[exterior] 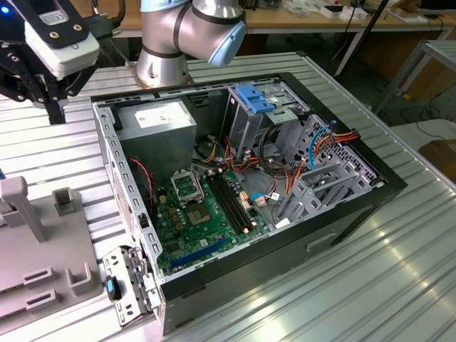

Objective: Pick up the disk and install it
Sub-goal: 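Reach for the disk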

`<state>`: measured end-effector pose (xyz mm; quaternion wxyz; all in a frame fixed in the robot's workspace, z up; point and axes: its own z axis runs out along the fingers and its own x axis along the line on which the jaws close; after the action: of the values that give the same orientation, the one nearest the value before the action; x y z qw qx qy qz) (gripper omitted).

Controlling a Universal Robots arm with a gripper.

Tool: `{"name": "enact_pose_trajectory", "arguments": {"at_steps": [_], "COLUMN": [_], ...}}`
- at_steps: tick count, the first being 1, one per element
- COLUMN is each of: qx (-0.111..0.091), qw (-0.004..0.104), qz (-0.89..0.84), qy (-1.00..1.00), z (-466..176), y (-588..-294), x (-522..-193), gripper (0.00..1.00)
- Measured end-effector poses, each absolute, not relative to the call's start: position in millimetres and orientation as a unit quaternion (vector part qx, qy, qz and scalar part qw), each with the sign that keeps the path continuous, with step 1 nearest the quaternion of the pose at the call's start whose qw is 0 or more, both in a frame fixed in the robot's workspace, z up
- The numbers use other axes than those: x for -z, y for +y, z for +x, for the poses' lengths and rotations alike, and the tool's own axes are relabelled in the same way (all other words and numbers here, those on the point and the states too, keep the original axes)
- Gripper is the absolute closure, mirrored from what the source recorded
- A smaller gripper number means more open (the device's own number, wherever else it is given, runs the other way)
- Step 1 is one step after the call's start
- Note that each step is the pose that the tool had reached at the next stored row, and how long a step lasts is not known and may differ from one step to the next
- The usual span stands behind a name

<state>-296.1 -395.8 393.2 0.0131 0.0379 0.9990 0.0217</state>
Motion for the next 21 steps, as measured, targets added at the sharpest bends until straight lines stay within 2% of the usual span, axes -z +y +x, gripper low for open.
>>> {"name": "enact_pose_trajectory", "arguments": {"at_steps": [21], "qx": [-0.022], "qw": [0.013], "qz": [0.038], "qy": [0.999], "z": [-411.4], "y": [-378.8], "x": [-392.8], "gripper": [0.89]}}
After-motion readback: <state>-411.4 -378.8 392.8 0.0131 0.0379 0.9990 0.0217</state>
